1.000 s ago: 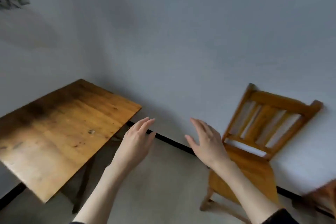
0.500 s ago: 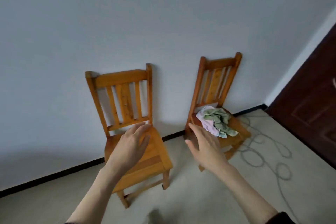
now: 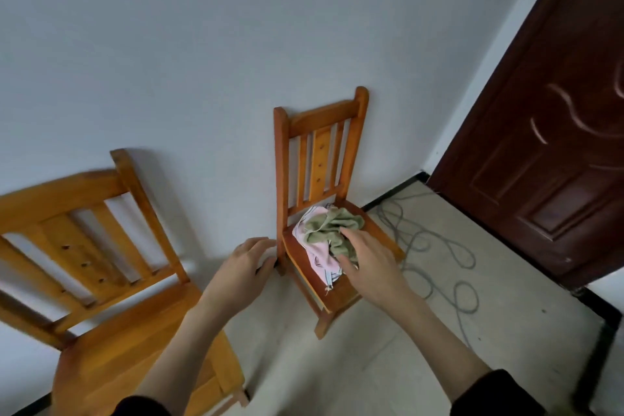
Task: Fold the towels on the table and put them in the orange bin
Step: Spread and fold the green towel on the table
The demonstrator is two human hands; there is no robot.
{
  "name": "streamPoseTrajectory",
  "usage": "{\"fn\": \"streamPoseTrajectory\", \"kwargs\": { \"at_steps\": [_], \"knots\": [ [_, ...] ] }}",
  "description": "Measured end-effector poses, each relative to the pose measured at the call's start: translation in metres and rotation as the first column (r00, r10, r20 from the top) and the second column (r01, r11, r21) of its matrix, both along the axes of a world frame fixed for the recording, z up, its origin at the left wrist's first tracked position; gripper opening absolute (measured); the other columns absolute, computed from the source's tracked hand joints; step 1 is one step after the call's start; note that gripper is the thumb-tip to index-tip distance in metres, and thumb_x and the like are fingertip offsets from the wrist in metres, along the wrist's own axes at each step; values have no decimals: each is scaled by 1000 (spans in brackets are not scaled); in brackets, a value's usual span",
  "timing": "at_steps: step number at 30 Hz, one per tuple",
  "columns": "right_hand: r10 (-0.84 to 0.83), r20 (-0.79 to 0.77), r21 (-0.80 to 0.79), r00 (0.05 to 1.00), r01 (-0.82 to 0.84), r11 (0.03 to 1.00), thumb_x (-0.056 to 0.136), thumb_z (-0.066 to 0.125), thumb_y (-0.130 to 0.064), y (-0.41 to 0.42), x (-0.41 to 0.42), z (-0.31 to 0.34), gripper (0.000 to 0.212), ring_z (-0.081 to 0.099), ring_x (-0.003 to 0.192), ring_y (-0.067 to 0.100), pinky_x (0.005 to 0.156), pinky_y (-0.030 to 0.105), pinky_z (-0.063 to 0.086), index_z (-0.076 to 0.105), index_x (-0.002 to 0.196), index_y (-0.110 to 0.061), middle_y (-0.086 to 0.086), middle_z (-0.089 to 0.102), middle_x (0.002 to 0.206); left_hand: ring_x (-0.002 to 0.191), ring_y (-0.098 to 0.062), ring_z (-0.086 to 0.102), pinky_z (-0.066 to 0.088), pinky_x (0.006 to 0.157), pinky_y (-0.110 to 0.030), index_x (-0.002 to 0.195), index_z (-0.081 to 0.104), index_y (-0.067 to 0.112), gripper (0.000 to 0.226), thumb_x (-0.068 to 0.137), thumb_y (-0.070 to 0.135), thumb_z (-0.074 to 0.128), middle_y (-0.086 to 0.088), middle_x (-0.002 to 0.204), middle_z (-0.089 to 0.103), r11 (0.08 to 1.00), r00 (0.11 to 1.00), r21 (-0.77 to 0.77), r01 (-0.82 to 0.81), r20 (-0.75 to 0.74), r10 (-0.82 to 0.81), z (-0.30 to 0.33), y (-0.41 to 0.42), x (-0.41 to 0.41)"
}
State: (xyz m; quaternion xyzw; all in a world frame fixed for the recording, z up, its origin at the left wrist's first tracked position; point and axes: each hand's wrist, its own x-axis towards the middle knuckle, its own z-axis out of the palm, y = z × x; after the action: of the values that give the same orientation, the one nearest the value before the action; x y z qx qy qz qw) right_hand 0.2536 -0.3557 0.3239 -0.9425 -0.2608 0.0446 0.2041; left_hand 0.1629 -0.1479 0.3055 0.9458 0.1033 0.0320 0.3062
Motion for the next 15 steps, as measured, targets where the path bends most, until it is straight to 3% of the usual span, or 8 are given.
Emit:
{"fn": "streamPoseTrajectory", "kwargs": {
  "at_steps": [7,10,15],
  "knots": [
    [-17,-122,-74,992,8,997,94,45,-31,-24,107,-37,49,41,127,19,105,33,35,35,140,-19,1,44,140,120,-19,50,37,100,-25,131,49,21,35,96,28,46,-2,135,50,993,969,-86,75,-229,-93,-60,-25,108],
    [21,-191,-92,981,-39,995,96,45,-33,-33,158,-66,49,41,128,18,106,33,35,35,141,-19,1,44,140,122,-16,48,33,99,-20,133,46,22,38,96,29,47,1,136,47,995,941,-98,32,-331,-63,-95,-36,150],
    [153,-315,-119,937,-199,973,97,44,-33,-40,246,-115,48,40,128,18,104,31,35,33,141,-18,2,44,139,127,-18,44,32,104,-26,135,43,21,41,95,23,50,0,138,46,982,885,-113,-153,-458,86,-148,-61,217]
  ]
}}
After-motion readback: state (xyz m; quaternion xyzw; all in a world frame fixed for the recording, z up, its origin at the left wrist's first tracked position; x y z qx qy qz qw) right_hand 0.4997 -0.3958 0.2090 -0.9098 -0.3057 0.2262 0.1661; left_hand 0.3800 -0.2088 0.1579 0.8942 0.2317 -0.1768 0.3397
